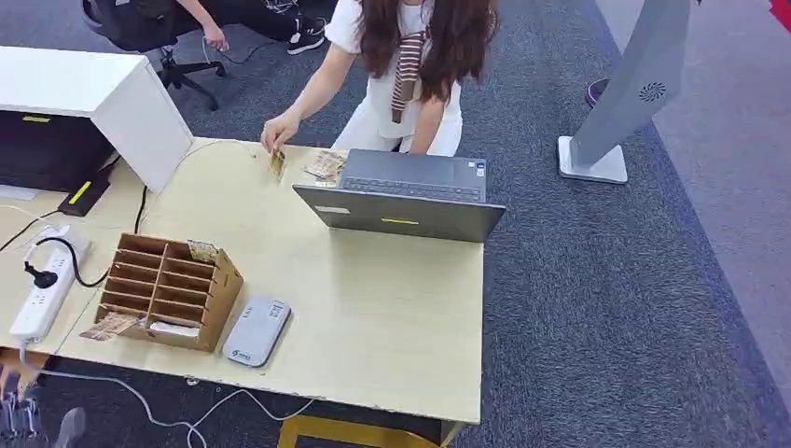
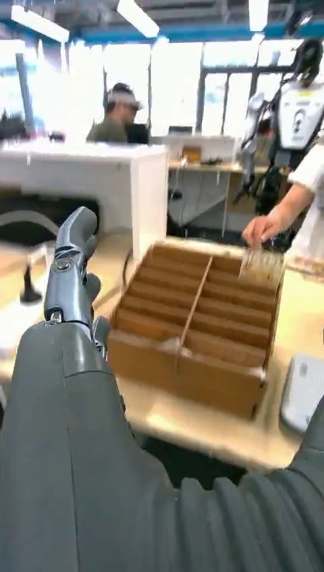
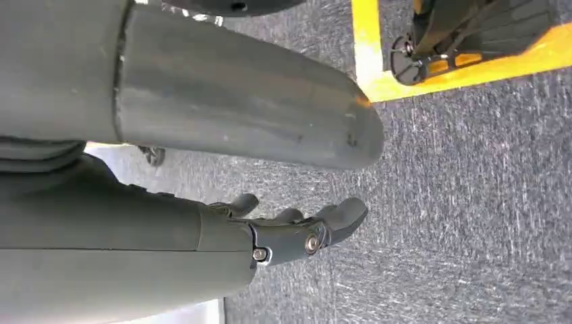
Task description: Pass the card to the sensor for recognition and then transmit it.
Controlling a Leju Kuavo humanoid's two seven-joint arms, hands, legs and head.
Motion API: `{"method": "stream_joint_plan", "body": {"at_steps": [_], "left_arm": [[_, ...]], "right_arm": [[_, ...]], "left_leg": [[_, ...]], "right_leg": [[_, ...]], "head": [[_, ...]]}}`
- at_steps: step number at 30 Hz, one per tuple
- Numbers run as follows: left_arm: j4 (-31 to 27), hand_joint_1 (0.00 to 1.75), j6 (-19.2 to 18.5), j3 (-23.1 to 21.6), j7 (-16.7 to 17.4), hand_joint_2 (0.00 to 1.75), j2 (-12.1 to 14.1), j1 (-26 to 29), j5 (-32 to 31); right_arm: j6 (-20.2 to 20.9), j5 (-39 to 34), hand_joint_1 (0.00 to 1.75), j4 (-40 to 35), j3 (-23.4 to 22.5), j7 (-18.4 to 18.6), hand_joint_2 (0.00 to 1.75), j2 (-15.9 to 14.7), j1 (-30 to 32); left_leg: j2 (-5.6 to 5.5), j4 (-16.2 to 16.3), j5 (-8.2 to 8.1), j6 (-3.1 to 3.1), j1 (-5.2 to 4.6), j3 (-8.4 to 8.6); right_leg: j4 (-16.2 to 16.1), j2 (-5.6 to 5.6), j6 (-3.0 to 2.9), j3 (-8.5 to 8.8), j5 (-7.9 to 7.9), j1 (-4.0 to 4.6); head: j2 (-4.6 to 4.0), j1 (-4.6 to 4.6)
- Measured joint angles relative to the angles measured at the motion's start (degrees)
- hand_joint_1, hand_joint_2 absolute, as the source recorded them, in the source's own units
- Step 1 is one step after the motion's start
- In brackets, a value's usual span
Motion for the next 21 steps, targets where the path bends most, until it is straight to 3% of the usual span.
{"method": "stream_joint_plan", "body": {"at_steps": [10, 12, 15, 16, 18, 20, 21], "left_arm": [[-11.9, 0.0, 1.6, -1.6, -5.1, 1.75, -0.6, -1.3, -10.9], [-12.8, 0.0, 5.2, -2.0, -5.9, 1.75, -0.4, -1.8, -16.5], [-12.5, 0.0, 19.0, -6.3, -2.8, 1.75, 4.8, -4.3, -27.6], [-11.9, 0.0, 24.8, -9.5, -0.4, 1.75, 8.3, -5.9, -31.2], [-10.1, 0.0, 31.2, -14.7, 5.0, 1.75, 13.6, -9.2, -39.3], [-7.1, 0.0, 34.4, -20.3, 11.9, 1.75, 19.4, -13.7, -49.2], [-5.1, 0.0, 35.1, -22.8, 15.2, 1.75, 21.9, -16.5, -53.5]], "right_arm": [[1.2, 5.2, 0.0, 0.6, 1.4, 1.2, 0.0, 0.6, -0.7], [2.0, 6.3, 0.0, 0.7, 1.8, 1.2, 0.0, 0.7, -0.7], [3.1, 8.2, 0.0, 0.9, 2.7, 1.9, 0.0, 0.7, -1.2], [3.4, 8.8, 0.0, 0.9, 3.1, 2.4, 0.0, 0.7, -1.4], [3.9, 9.7, 0.0, 0.9, 3.5, 3.0, 0.0, 0.7, -1.8], [4.3, 10.7, 0.0, 0.9, 4.0, 3.9, 0.0, 0.6, -2.0], [4.7, 11.0, 0.0, 0.9, 4.2, 4.4, 1.75, 0.6, -2.1]], "left_leg": [[0.0, 0.0, -0.01, 0.0, -0.01, -0.01], [-0.01, 0.0, 0.0, 0.0, -0.01, 0.01], [-0.15, 0.0, 0.02, -0.01, 0.03, 0.03], [-0.18, 0.0, 0.04, -0.01, 0.03, 0.03], [-0.19, 0.0, 0.12, -0.07, 0.07, 0.08], [-0.29, 0.0, 0.28, -0.11, 0.11, 0.04], [-0.34, 0.0, 0.32, -0.09, 0.12, 0.0]], "right_leg": [[0.0, 0.01, 0.0, 0.0, 0.0, -0.01], [0.0, 0.0, 0.0, -0.05, 0.0, -0.01], [0.0, -0.12, -0.01, -0.11, 0.0, 0.01], [0.0, -0.17, -0.01, -0.09, 0.0, 0.02], [0.0, -0.18, -0.02, -0.04, 0.01, 0.04], [0.0, -0.24, -0.11, -0.04, 0.08, 0.11], [0.0, -0.32, -0.15, 0.01, 0.13, 0.12]], "head": [[-0.02, 0.0], [0.0, 0.02], [0.0, 0.04], [0.0, -0.04], [0.0, -0.04], [0.0, -0.04], [0.0, -0.02]]}}
